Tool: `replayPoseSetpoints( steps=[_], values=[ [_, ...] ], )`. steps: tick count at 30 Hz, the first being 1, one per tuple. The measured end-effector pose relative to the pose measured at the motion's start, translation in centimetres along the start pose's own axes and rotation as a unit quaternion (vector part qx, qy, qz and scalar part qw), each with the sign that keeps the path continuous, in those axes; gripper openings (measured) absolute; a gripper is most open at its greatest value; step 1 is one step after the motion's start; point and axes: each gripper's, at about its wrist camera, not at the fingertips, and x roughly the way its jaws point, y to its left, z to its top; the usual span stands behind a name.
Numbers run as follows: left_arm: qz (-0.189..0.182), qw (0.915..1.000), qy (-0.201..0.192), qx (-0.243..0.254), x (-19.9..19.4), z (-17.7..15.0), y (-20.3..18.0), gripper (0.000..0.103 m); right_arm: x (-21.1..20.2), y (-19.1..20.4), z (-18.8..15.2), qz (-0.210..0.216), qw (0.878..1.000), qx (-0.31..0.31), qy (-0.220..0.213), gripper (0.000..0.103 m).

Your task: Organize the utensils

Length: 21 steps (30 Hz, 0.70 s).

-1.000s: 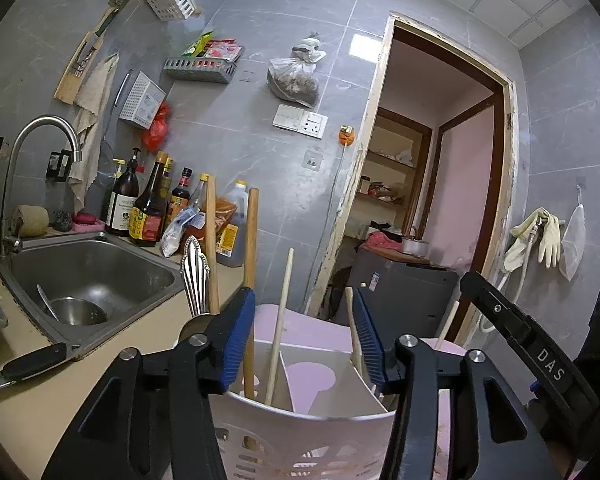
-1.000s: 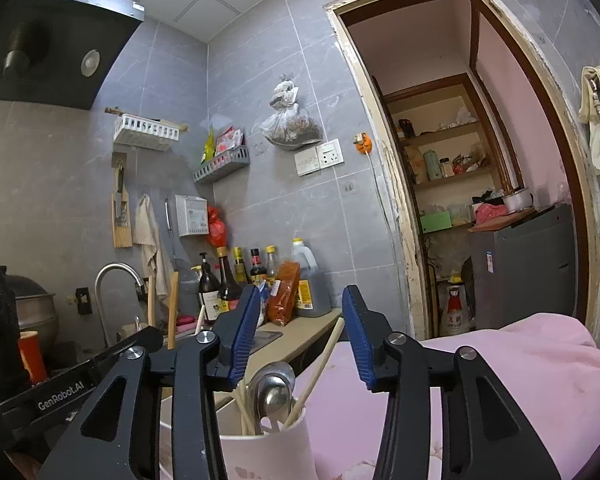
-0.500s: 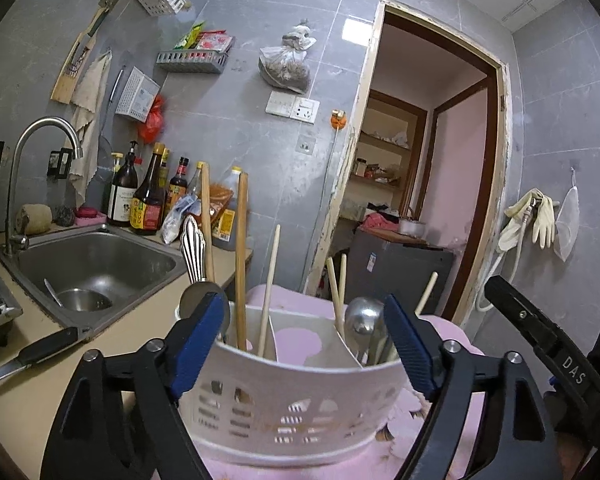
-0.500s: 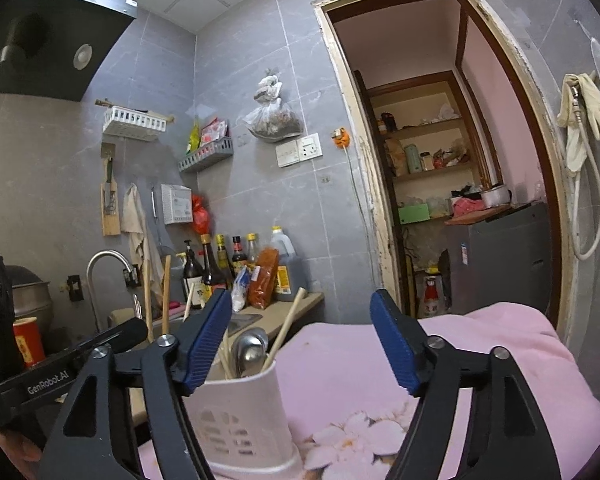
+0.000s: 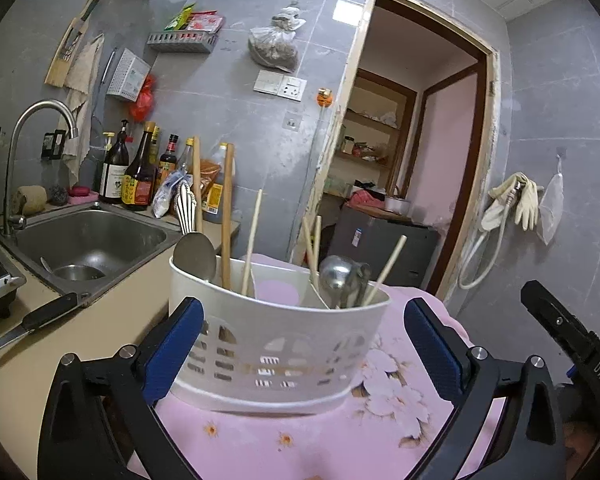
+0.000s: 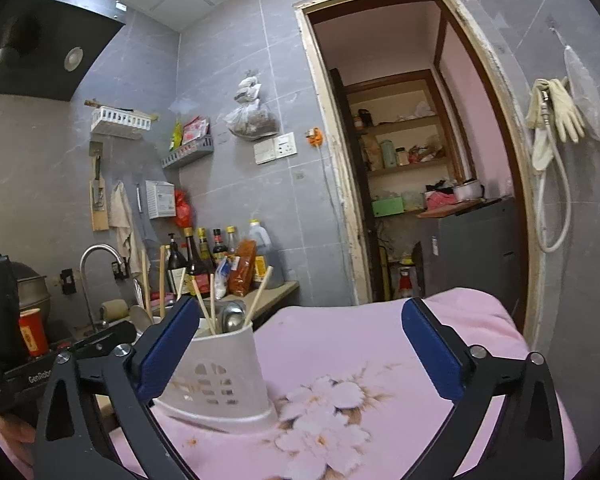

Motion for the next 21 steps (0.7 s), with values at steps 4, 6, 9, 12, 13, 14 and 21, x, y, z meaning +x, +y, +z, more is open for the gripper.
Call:
replayPoseSetpoints(
  steps=[4,6,9,12,13,14,21],
  values=[
    [-0.003,0.9999,0.002,0.013,-1.3,-0.4,-1.1,0.099,-1.9,-0.5,0.0,-0.016,1.000,-0.002,0.005,0.103],
    [-0.004,0.9998,0.007,0.020,-1.7,-0.7,-1.5,0.099,-2.9,-0.6,0.0,-0.024,1.000,-0.004,0.009,0.103],
    [0.001,0.9994,0.015,0.031,-2.4,-1.1,-2.2,0.099,-4.2,-0.8,0.0,-0.032,0.999,-0.007,0.016,0.103],
    [0.003,0.9990,0.023,0.038,-3.0,-1.6,-2.8,0.099,-5.6,-0.8,0.0,-0.040,0.999,-0.013,0.018,0.103],
    [0.003,0.9988,0.025,0.041,-3.3,-1.7,-3.0,0.099,-5.9,-0.9,-0.1,-0.041,0.999,-0.014,0.019,0.103],
    [0.003,0.9987,0.026,0.043,-3.4,-1.7,-3.1,0.099,-6.3,-0.8,-0.1,-0.041,0.999,-0.016,0.020,0.103],
    [0.008,0.9980,0.024,0.057,-5.1,-2.4,-4.1,0.099,-8.5,-0.3,-0.3,-0.054,0.998,-0.026,0.023,0.103]
  ],
)
